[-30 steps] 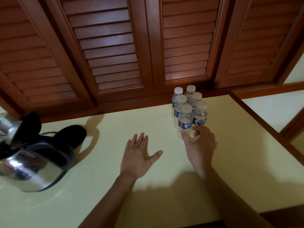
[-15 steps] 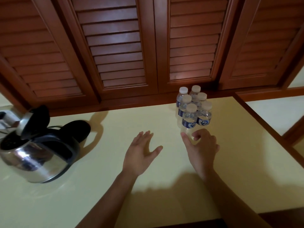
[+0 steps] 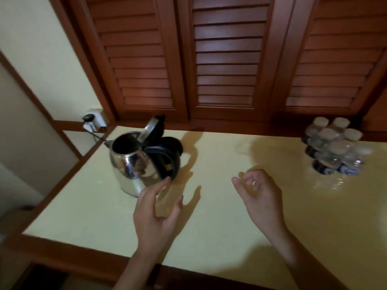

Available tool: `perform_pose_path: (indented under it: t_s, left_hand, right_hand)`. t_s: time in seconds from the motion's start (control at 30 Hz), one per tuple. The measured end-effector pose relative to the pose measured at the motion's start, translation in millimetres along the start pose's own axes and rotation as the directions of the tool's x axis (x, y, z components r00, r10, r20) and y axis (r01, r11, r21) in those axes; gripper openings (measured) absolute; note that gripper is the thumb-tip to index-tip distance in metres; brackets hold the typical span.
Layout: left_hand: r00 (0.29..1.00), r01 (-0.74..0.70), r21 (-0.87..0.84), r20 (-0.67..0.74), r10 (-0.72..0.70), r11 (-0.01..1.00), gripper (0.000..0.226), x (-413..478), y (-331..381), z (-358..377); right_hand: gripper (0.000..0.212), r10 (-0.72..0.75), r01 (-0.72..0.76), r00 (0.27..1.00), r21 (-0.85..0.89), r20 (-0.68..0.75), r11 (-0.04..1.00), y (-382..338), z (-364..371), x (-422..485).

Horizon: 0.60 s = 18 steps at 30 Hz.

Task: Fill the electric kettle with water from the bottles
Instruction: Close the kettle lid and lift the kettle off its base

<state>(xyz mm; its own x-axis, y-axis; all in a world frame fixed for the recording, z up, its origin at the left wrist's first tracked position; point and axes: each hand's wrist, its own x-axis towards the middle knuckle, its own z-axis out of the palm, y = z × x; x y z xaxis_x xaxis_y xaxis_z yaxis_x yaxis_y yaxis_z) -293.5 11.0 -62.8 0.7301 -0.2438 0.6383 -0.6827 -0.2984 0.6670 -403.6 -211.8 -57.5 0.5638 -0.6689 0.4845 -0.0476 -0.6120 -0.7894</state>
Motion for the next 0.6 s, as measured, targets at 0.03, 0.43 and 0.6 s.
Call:
perform_pose_path:
  t_s: [0.03,0.43,0.6]
  left_hand:
    - [1.0,0.008,0.003,-0.023,-0.008,1.0,0.042,3,-10,-12]
    - [0.888,0.369,-0.141,0.345,-0.304,0.919,0.113,75,-133,-98]
    - [0.813,0.339,-0.153,0.543,-0.208,0.928,0.094,92,-153,-92]
  right_hand:
    - [0.028,0.011,-0.011,0.999,0.025,0.032,1.0,-8,11,-1]
    - [0.026,0.243,-0.257,0.964,0.141,0.106,0.956,-79,132,-15]
    - [0.023,0.346,-0.345,0.936,-0.026,0.057,0.938,-71,155,-54]
